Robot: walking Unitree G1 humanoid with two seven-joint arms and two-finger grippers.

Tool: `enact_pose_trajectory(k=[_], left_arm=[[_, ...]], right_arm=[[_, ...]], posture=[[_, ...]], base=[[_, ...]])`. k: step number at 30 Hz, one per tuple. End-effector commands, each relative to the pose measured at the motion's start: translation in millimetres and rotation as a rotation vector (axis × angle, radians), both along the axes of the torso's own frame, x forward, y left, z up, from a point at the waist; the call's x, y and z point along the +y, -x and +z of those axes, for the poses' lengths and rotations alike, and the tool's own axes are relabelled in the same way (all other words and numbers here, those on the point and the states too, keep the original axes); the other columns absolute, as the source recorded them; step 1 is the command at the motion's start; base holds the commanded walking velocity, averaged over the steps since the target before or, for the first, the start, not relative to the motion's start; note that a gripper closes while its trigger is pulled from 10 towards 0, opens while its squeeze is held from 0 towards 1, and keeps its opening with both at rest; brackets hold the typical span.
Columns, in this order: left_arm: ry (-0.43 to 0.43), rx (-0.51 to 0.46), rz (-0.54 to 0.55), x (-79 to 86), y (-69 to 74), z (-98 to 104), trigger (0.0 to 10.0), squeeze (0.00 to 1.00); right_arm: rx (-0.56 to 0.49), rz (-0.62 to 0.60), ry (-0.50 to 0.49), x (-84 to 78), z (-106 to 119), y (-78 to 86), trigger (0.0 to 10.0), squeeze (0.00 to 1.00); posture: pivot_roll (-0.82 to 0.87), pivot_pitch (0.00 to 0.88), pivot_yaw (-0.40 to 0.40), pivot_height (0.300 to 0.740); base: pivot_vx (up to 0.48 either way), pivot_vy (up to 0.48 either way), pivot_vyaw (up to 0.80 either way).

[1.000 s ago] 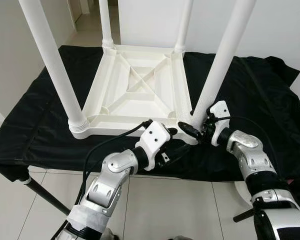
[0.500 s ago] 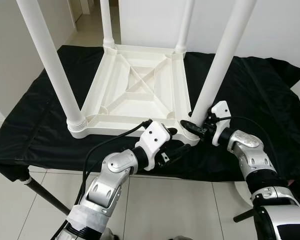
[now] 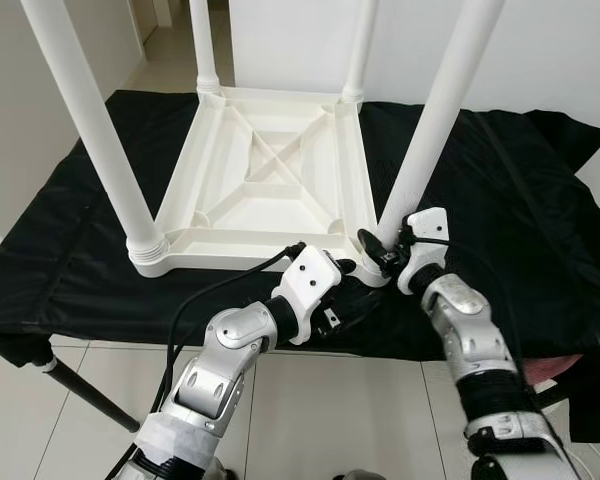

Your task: Building children table

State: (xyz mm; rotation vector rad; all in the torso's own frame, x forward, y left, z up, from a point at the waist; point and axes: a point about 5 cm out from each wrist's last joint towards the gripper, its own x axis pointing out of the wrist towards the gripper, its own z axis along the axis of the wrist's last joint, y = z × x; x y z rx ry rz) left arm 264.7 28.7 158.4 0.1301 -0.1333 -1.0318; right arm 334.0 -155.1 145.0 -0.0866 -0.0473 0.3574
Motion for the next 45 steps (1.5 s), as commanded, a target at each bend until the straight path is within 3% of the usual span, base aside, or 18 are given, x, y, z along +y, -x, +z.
enact_pose_trajectory(k=[1, 9, 22, 23, 31, 32, 34, 36, 37, 41, 45], left_arm=[[0.003, 0.002, 0.039, -0.1, -0.4, -1, 10.0, 0.0], [0.002, -0.002, 0.035, -0.6, -0.5, 0, 10.0, 0.0], [0.004, -0.005, 0.03, -2.5, -0.2, 0, 10.0, 0.0], [0.005, -0.005, 0.031, -2.3, -0.4, 0, 10.0, 0.0], [0.005, -0.006, 0.032, -2.3, 0.1, 0, 10.0, 0.0], [0.006, -0.006, 0.032, -2.4, 0.3, 0, 10.0, 0.0], [0.006, -0.006, 0.032, -2.4, 0.3, 0, 10.0, 0.0], [0.007, -0.004, 0.032, -2.8, 0.5, 0, 10.0, 0.0], [0.007, -0.004, 0.032, -2.8, 0.5, 0, 10.0, 0.0], [0.006, -0.002, 0.028, -3.2, 0.4, 0, 10.0, 0.0], [0.007, -0.002, 0.028, -3.0, -0.2, 0, 10.0, 0.0]], right_arm=[[0.038, -0.113, -0.018, 6.8, -9, 7.3, 10.0, 0.0], [0.055, -0.33, -0.06, 25.9, -17, 22.4, 10.0, 0.0], [0.075, -0.366, -0.114, 31.0, -13, 26.5, 10.0, 0.0], [0.073, -0.368, -0.126, 31.5, -11, 27.6, 10.0, 1.0], [0.045, -0.34, -0.132, 27.0, -6, 28.0, 10.0, 1.0], [0.044, -0.302, -0.132, 24.2, -7, 27.6, 10.0, 0.0], [0.044, -0.302, -0.132, 24.2, -7, 27.6, 10.0, 0.0], [0.04, -0.175, -0.126, 15.6, -6, 24.8, 10.0, 0.0], [0.04, -0.175, -0.126, 15.6, -6, 24.8, 10.0, 0.0], [0.009, 0.032, -0.039, 2.5, 2, 14.7, 10.0, 0.0], [-0.01, 0.115, 0.023, -2.8, 6, 9.2, 10.0, 0.0]], posture=[[-0.11, 0.04, 0.006, 0.74], [-0.11, 0.035, 0.005, 0.74], [-0.11, 0.015, -0.002, 0.74], [-0.11, 0.012, -0.002, 0.74], [-0.11, 0.01, -0.003, 0.74], [-0.1, 0.01, -0.003, 0.74], [-0.1, 0.01, -0.003, 0.74], [-0.11, 0.015, 0.001, 0.74], [-0.11, 0.015, 0.001, 0.74], [-0.11, 0.019, 0.006, 0.74], [-0.11, 0.017, 0.008, 0.74]], base=[[0.0, 0.0, 0.0], [0.0, 0.0, 0.0], [0.0, 0.0, 0.0], [0.0, 0.0, 0.0], [0.0, 0.0, 0.0], [0.0, 0.0, 0.0], [0.0, 0.0, 0.0], [0.0, 0.0, 0.0], [0.0, 0.0, 0.0], [0.0, 0.0, 0.0], [0.0, 0.0, 0.0]])
